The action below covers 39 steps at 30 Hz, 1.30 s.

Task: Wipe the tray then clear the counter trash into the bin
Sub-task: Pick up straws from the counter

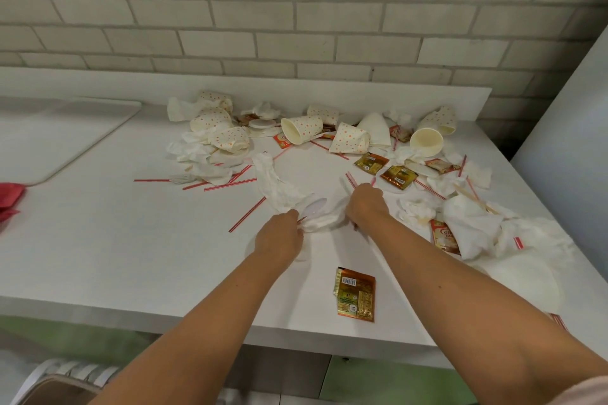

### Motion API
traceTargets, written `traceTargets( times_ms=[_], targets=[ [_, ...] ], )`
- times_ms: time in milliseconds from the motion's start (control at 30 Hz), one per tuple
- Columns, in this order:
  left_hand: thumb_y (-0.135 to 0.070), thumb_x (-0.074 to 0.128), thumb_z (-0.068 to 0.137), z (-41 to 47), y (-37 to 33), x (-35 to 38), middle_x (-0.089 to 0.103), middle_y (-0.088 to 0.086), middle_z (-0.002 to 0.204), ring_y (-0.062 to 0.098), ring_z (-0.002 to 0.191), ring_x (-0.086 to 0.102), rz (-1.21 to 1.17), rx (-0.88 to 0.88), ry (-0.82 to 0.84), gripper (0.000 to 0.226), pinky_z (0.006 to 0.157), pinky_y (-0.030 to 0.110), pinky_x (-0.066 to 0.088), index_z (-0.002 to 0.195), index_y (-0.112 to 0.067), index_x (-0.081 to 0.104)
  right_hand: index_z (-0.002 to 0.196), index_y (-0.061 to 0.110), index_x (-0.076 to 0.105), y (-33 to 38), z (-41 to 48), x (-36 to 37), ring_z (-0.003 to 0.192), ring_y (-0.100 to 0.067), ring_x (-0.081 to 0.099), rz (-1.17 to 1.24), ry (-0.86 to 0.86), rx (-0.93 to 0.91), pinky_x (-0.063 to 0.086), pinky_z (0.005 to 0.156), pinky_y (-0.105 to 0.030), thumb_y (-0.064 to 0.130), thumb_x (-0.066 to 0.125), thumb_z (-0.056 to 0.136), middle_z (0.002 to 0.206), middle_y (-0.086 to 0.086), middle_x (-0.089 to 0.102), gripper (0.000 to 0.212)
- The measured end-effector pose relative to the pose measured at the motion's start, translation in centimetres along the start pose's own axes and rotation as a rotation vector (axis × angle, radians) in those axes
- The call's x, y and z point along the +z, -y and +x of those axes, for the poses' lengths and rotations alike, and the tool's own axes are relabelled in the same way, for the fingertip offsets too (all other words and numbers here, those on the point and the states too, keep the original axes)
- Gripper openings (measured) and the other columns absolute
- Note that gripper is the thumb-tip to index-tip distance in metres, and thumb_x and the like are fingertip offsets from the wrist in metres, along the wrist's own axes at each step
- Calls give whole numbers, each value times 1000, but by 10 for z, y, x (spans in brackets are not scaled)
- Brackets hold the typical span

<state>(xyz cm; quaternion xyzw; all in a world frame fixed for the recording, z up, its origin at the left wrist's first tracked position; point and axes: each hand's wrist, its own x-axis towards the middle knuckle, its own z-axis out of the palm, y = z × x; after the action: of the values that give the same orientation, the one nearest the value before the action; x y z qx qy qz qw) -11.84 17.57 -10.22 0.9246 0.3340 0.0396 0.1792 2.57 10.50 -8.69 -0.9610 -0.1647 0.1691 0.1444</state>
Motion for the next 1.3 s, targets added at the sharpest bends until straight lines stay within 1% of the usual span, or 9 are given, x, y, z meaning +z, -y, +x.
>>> traceTargets(
  times_ms=[167,300,567,700,833,1033,1100,1167,1300],
  targets=[
    [-16,38,97,-6,12,-3,61,12,91,22,75,51,-42,27,-38,18,63,29,36,101,-4,51,133,1,43,-1,0,5,123,-28,49,-129,4,-60,45,98,-33,6,55,90,133,-15,50,45],
    [-17,35,99,-10,21,-12,63,11,94,22,79,57,-120,17,-106,21,60,26,35,102,-3,51,134,2,43,0,-4,-1,126,-26,46,-324,53,-150,42,99,-31,5,52,91,135,-13,48,44],
    [-21,36,100,-19,42,-48,51,5,83,20,74,47,-381,-89,-187,19,62,27,34,86,-8,39,124,5,54,8,-10,-3,109,-23,59,-621,33,-301,47,81,-27,4,50,91,119,-7,59,34],
    [-19,36,99,-28,69,-64,55,8,93,22,83,51,-533,-170,-232,20,68,27,36,95,-3,48,122,6,55,5,-13,-1,102,-24,63,-661,30,-289,49,75,-28,7,53,91,115,-7,62,32],
    [-18,37,99,-42,103,-73,56,10,100,23,89,52,-638,-251,-276,23,68,27,38,105,-1,51,126,5,50,23,-16,-2,111,-26,59,-491,48,-190,47,88,-33,8,54,90,121,-10,59,37],
    [-18,37,97,-80,160,-89,56,7,98,18,82,51,-748,-378,-431,20,61,19,37,104,-7,52,130,3,35,98,-47,-7,96,-30,55,-165,-48,-348,37,67,-31,12,34,99,118,-15,57,32],
    [-16,36,95,-99,180,-96,55,4,95,18,81,50,-769,-434,-532,19,61,24,36,102,-9,52,125,-1,37,124,-66,-6,79,-26,51,-50,-44,-487,33,54,-28,7,33,99,98,-14,59,28],
    [-14,35,93,-118,204,-100,54,3,88,21,82,48,-794,-501,-639,18,61,28,36,96,-9,53,107,3,41,151,-94,-3,66,-18,43,128,28,-616,27,49,-23,7,32,99,74,-3,45,12],
    [-11,34,90,-160,256,-98,46,1,73,22,73,40,-827,-694,-786,16,58,31,32,84,-6,48,101,11,45,197,-163,24,56,-11,33,728,478,-662,28,47,-20,9,31,101,70,-1,36,14]
  ],
)
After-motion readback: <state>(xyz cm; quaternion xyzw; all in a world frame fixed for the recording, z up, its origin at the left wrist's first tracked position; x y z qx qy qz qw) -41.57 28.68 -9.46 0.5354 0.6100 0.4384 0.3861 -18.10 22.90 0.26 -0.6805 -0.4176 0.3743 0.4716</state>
